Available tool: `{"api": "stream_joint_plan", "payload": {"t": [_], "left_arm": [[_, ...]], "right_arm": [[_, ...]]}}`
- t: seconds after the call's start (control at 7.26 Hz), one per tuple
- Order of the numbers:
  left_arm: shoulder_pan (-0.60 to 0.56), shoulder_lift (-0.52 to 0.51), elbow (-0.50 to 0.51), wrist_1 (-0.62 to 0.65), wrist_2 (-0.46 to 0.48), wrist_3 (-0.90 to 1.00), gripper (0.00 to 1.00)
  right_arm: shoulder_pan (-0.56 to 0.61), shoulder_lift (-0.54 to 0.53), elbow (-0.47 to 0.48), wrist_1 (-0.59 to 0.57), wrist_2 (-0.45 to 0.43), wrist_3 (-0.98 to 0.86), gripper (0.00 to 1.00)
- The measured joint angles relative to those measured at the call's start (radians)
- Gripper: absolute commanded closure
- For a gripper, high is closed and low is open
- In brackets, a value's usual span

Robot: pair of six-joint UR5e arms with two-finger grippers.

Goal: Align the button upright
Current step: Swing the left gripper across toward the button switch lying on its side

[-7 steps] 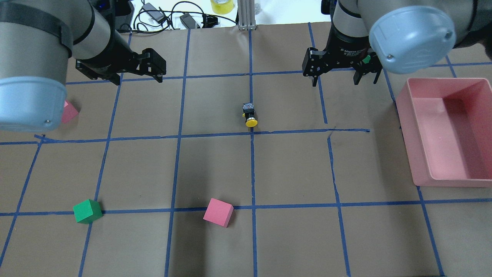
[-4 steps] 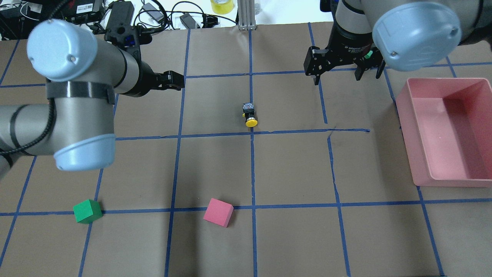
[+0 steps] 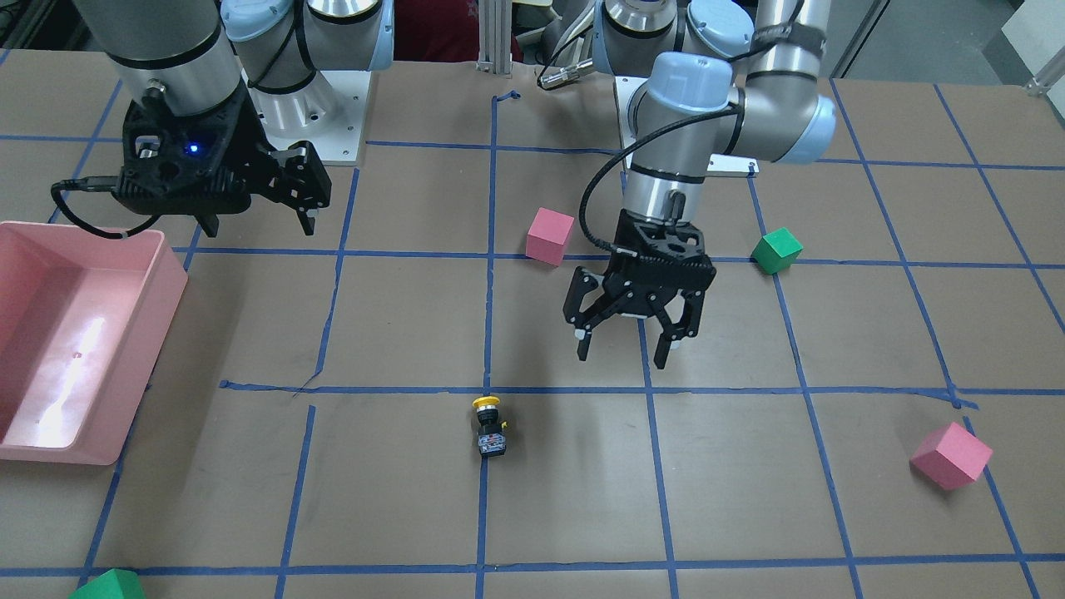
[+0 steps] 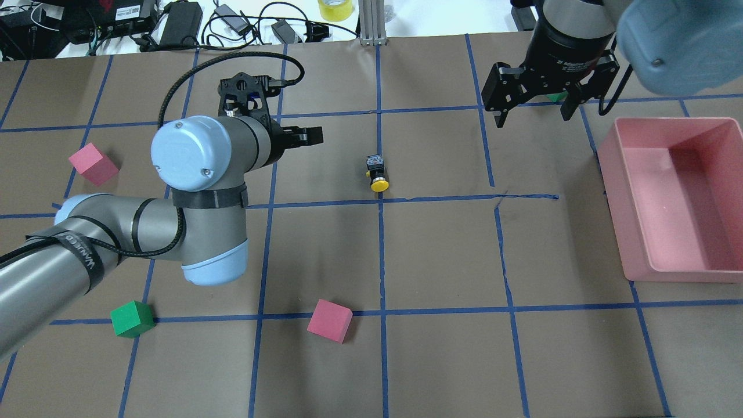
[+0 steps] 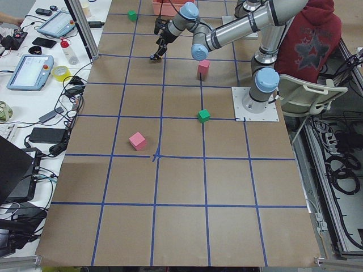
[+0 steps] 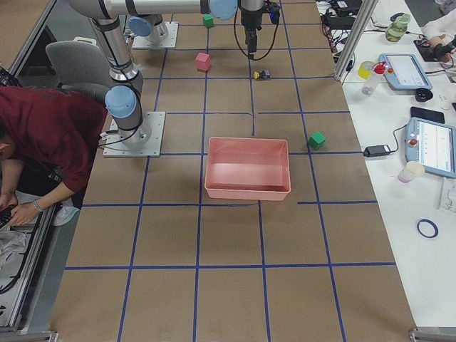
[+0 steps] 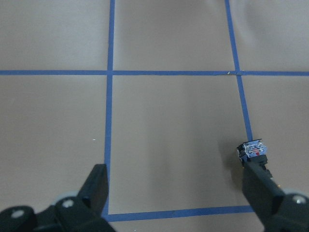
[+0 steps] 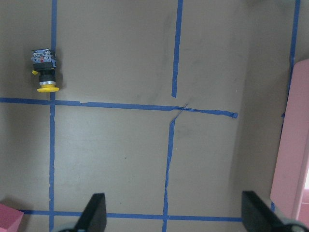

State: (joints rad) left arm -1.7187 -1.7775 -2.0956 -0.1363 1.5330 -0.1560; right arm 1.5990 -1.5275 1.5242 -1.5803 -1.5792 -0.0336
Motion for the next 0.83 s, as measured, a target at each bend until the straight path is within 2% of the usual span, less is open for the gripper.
{"api": "stream_joint_plan", "payload": {"t": [0.41, 0.55, 0.83], "left_arm": [[-0.118, -0.167, 0.006, 0.211, 0.114, -0.157, 0.0], [-0.158, -0.216, 0.022, 0.241, 0.152, -0.223, 0.0], [-0.238, -0.318, 0.075, 0.263, 0.234, -0.328, 0.07]], "right_arm": [[-0.035, -0.018, -0.003, 0.017, 0.014, -0.037, 0.0], [-0.035, -0.023, -0.002, 0.013, 0.014, -0.038, 0.0], [-0.036, -0.026, -0.001, 0.005, 0.016, -0.038, 0.0]]}}
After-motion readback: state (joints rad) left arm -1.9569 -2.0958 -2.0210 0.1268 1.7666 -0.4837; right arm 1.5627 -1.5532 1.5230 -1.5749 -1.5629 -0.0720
